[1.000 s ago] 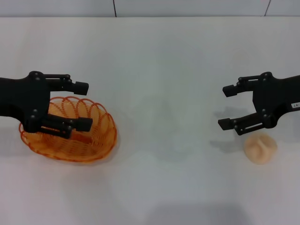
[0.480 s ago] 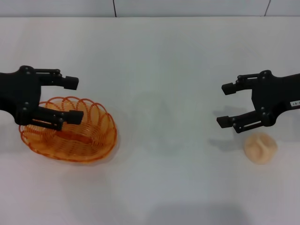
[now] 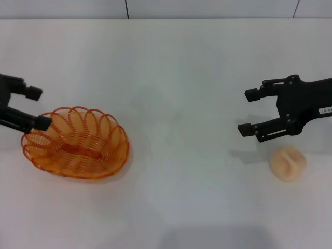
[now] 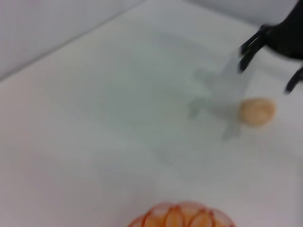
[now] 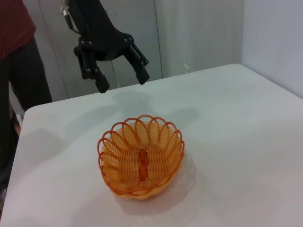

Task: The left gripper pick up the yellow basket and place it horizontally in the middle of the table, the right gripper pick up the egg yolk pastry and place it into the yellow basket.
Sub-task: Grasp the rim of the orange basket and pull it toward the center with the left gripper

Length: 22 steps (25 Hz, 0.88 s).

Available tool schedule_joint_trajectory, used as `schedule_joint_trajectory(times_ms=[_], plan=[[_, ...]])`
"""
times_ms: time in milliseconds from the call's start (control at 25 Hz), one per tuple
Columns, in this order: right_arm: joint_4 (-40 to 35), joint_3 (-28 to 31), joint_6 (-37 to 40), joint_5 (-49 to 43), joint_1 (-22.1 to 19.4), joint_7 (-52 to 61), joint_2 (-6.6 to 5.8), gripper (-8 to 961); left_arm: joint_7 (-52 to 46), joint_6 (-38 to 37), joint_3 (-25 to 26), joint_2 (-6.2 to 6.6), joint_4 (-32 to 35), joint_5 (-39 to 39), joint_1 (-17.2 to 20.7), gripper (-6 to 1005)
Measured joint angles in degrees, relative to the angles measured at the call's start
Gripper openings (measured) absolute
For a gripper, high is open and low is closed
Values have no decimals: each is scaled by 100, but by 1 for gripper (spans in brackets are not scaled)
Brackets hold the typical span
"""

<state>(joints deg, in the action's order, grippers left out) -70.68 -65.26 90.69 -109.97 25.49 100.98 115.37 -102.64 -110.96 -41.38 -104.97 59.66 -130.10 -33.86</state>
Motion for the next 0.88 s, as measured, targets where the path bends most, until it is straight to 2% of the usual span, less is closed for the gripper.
schedule_joint_trajectory(times_ms=[120,400,560,880], plan=[[2,-3,-4,27,0,17,2,860,-213,-6,11,40,27,-506,-167,894],[21,-4,-61,82,-2,20,3,860,-715,-66,7,45,170,-1669,-410,893],[117,-3,-87,82,22,24,3,860,-857,-57,-6,-24,170,-2273,-523,894],[246,11,-90,82,60,6,3,860,-821,254,-86,-188,107,-2750,-581,893]])
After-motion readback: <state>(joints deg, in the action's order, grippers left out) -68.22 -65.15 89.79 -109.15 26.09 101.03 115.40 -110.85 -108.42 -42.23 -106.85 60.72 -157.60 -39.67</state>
